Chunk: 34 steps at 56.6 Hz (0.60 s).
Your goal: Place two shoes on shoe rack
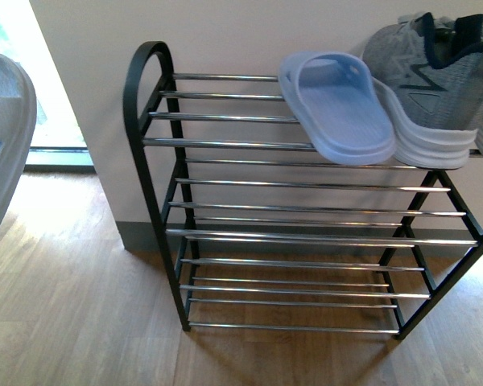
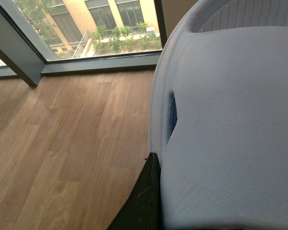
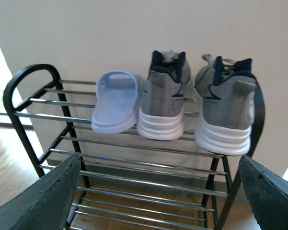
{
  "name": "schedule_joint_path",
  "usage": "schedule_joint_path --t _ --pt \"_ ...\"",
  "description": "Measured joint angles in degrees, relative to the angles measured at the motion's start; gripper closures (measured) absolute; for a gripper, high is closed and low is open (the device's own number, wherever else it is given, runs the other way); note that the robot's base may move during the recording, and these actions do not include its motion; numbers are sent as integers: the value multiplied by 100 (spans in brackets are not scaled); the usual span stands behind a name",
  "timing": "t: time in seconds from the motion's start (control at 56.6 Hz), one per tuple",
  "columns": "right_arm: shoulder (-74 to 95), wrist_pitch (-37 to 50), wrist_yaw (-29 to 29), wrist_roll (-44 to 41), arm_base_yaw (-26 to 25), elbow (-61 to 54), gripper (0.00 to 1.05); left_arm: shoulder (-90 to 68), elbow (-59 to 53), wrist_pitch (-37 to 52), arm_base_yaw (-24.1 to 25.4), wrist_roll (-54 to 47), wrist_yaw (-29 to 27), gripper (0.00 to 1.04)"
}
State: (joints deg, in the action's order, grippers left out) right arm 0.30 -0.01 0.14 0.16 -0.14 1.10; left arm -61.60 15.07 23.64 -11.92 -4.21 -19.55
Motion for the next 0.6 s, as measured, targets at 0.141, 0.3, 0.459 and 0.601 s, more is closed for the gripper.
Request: schedule_joint_path --t 0.141,0.3,0.459,0.601 --pt "2 0 7 0 4 0 9 -2 -2 -2 -13 0 2 103" --pt "0 0 4 0 4 0 9 0 -2 -2 -13 0 4 103" --pt "0 0 2 0 4 0 9 0 -2 -2 -2 0 -20 103" --pt "0 0 4 -2 4 0 9 -197 -15 553 -72 402 345 103"
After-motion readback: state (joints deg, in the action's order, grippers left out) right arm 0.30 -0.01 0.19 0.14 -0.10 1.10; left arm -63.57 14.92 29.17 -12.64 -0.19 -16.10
